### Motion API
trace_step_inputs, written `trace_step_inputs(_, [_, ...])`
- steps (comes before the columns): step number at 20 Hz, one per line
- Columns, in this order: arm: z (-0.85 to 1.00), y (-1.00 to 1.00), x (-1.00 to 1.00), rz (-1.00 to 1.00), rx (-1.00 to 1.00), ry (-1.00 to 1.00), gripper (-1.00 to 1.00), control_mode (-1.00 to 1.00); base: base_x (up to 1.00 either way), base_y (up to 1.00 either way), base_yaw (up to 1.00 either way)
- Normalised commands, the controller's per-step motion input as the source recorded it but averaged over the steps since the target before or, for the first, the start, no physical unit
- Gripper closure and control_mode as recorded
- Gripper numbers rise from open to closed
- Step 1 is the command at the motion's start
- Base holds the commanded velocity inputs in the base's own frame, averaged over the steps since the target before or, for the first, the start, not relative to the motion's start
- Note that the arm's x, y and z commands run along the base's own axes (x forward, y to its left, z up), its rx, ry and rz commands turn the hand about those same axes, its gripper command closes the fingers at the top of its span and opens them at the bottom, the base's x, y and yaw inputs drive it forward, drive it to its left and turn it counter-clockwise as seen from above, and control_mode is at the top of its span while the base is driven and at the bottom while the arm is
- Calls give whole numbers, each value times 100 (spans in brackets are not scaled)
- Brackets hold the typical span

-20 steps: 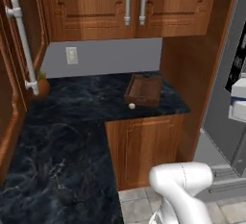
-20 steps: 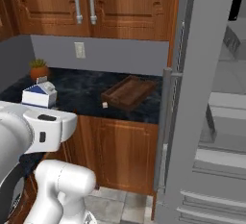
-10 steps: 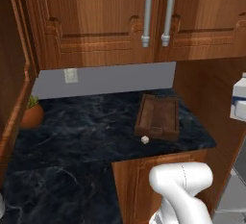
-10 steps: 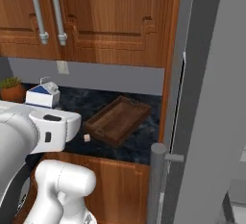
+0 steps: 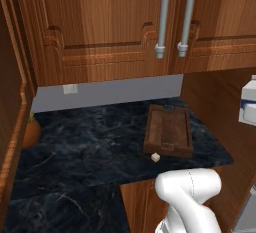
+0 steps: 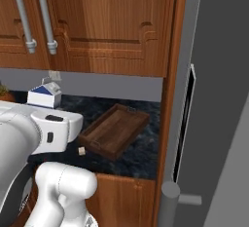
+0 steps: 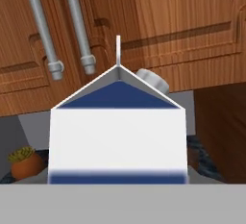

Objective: Take out the milk from the fridge and place it on the tray on the counter. Then take the sugar cube near the tray and place it in the tray.

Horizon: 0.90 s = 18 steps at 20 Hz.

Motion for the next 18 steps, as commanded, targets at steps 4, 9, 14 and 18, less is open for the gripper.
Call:
trace_step_inputs(4, [0,0,0,0,0,0,100,100,0,36,-26])
trace_step_inputs(9, [-30,4,-4,0,0,-1,100,-100,0,9,0])
trace_step_inputs(14, [-99,21,18,0,0,-13,100,-100,0,0,0])
trace_step_inputs(18, [-79,56,76,-1,0,-15,100,-100,0,0,0])
